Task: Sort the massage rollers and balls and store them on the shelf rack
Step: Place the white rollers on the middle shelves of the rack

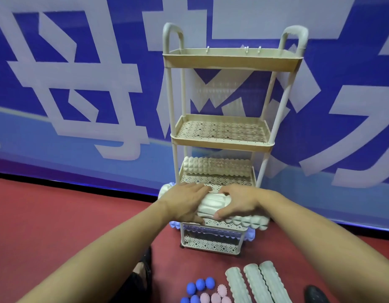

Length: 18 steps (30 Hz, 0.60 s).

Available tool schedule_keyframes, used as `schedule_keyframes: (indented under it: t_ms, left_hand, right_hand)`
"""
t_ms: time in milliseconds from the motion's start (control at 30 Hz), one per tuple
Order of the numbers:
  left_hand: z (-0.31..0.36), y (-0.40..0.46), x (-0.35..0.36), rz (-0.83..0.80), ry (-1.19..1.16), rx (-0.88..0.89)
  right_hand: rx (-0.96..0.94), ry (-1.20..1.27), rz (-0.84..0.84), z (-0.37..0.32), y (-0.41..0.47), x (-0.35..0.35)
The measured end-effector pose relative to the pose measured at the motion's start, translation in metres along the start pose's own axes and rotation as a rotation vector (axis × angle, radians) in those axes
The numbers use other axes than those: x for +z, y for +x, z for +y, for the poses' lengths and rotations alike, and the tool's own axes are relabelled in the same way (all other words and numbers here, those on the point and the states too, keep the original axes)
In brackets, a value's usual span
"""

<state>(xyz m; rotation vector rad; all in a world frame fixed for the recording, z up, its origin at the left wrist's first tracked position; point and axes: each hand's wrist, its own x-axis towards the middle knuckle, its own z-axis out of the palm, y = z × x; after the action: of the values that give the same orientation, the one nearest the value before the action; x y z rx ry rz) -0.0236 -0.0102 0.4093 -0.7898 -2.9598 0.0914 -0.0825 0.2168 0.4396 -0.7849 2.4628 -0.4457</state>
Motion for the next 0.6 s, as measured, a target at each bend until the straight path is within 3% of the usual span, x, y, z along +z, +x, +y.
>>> schedule_keyframes:
  t_ms: [100,233,433,600]
  left_hand:
    - [-0.019,-0.018,0.002,-0.017,-0.014,-0.134]
    - [-0.025,-0.018,0.005,0.033,-0.019,-0.158]
    - [-0.031,-0.014,0.032,0.016,-0.062,-0.339]
    - [-0.047,-0.027,0.062,-0.024,-0.074,-0.421]
  right_hand:
    - [0.023,-0.030,0.006,0.007,-0.016,-0.007]
    - [0.047,0.107,-0.011,0.006,-0.018,0.005]
    - [0.117,-0.493,0.264,0.007,0.019,0.012]
    - [0.273,-0.524,0.382,0.021,0.058,0.014]
